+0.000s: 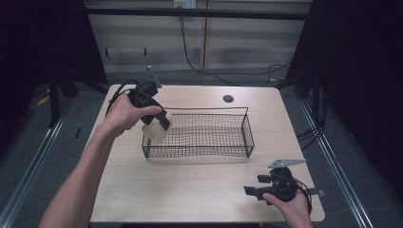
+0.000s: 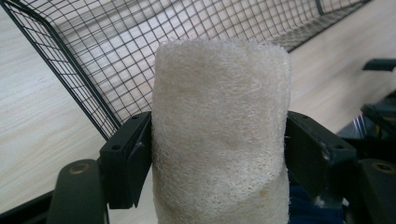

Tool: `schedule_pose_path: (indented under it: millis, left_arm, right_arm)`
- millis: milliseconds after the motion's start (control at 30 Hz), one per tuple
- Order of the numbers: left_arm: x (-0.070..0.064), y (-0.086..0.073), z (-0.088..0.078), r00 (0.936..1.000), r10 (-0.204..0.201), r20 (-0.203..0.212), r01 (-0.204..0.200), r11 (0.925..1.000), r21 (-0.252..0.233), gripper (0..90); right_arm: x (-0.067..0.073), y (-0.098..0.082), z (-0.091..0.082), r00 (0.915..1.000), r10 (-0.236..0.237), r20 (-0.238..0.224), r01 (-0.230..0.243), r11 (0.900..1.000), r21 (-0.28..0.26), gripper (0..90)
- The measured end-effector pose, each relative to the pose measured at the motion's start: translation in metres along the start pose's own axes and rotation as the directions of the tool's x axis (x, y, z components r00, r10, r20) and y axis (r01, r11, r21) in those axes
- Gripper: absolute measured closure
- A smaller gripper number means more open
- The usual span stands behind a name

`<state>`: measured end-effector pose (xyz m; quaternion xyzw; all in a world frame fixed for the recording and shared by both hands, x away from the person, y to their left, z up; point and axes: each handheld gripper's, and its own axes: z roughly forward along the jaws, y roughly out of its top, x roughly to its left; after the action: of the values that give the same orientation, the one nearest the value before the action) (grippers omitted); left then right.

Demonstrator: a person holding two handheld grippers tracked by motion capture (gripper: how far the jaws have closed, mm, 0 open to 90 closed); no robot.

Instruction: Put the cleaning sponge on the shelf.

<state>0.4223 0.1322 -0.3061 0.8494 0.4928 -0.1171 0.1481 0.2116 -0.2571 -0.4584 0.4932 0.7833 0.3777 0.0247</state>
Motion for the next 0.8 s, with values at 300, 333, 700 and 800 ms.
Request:
schedule_pose_path:
  millis: [300, 333, 700, 800]
  left_arm:
    - [0.001, 0.007, 0.016, 0.9954, -0.084, -0.048, 0.084, 0.9965, 0.0, 27.9]
    - [0.002, 0.008, 0.017, 0.9944, -0.089, -0.057, 0.089, 0.996, -0.001, 27.9]
    - [0.004, 0.013, 0.036, 0.984, -0.16, -0.079, 0.16, 0.987, 0.001, 27.9]
    - [0.005, 0.014, 0.042, 0.9821, -0.17, -0.083, 0.17, 0.9854, 0.004, 27.8]
  right_arm:
    - [0.0, 0.0, 0.0, 1.0, -0.001, -0.003, 0.001, 1.0, 0.003, 20.3]
    - [0.0, 0.0, 0.0, 1.0, 0.0, -0.005, 0.0, 1.0, 0.003, 20.3]
    - [0.0, 0.0, 0.001, 1.0, -0.003, -0.007, 0.003, 1.0, 0.007, 20.3]
    - [0.0, 0.0, 0.001, 1.0, -0.002, -0.006, 0.002, 1.0, 0.011, 20.2]
